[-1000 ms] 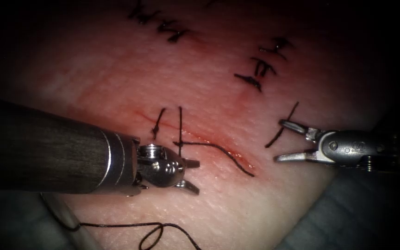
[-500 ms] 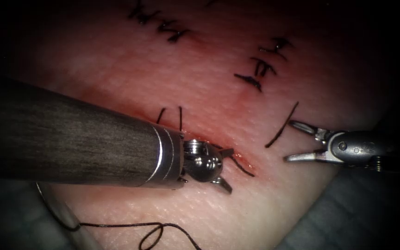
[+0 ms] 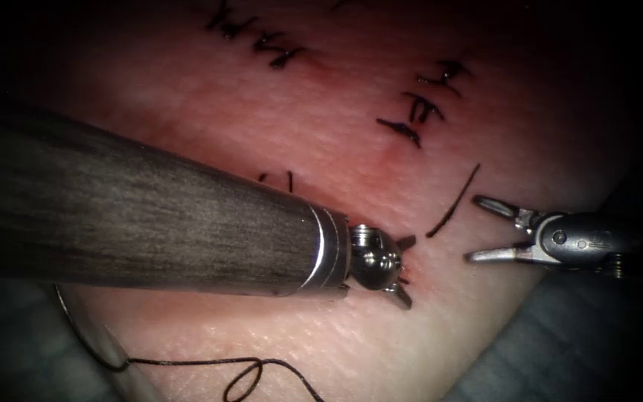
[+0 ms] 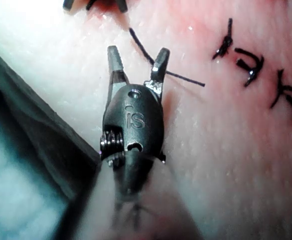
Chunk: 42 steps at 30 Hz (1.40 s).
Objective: Wound Closure
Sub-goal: Grab the remaning suture end with the left tool
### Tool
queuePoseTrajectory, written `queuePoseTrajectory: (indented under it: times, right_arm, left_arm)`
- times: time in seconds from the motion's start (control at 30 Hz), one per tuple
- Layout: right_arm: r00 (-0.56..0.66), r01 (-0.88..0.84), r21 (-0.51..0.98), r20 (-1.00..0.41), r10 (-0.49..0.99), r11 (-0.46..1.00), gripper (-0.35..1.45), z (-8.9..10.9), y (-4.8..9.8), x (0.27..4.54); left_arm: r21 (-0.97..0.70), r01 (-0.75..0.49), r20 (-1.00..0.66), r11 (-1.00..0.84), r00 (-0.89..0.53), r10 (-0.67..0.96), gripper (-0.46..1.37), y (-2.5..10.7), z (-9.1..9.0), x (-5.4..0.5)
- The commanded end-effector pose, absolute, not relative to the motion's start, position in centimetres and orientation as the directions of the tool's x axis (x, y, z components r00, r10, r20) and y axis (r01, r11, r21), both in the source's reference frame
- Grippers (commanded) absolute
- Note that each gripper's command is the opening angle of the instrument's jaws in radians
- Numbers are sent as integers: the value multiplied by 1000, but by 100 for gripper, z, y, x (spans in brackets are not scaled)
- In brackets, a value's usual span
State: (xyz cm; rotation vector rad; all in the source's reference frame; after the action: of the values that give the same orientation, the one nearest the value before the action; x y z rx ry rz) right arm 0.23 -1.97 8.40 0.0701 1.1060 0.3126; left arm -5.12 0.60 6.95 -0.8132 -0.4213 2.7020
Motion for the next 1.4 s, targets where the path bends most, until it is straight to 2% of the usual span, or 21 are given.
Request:
queuePoseTrajectory:
  times: [0.03,0.37,0.5,0.57,0.63,0.67,0.7,1.4]
  right_arm:
    - [410,-211,211,-867,283,954,109,839,-197,22]
    - [412,-213,209,-866,282,954,109,837,-200,20]
    - [412,-213,209,-867,281,955,109,836,-201,21]
    - [412,-213,209,-867,281,955,109,835,-202,21]
    - [412,-212,209,-867,281,955,109,834,-202,21]
    - [412,-212,209,-867,281,955,110,834,-202,21]
    - [412,-212,209,-867,281,955,109,833,-203,21]
    - [408,-219,205,-869,280,954,110,837,-203,28]
  left_arm:
    - [-356,-183,-483,-916,-804,348,57,60,698,-511]
    - [-359,-151,-463,-921,-828,316,52,53,712,-500]
    - [-360,-147,-457,-921,-833,312,43,51,714,-500]
    - [-359,-147,-457,-921,-833,311,29,50,714,-500]
    - [-359,-147,-457,-922,-833,311,5,49,714,-500]
    - [-361,-146,-458,-921,-833,311,-8,49,714,-500]
    - [-360,-146,-458,-921,-833,311,-35,49,715,-501]
    - [-368,-201,-487,-908,-790,373,-35,42,671,-475]
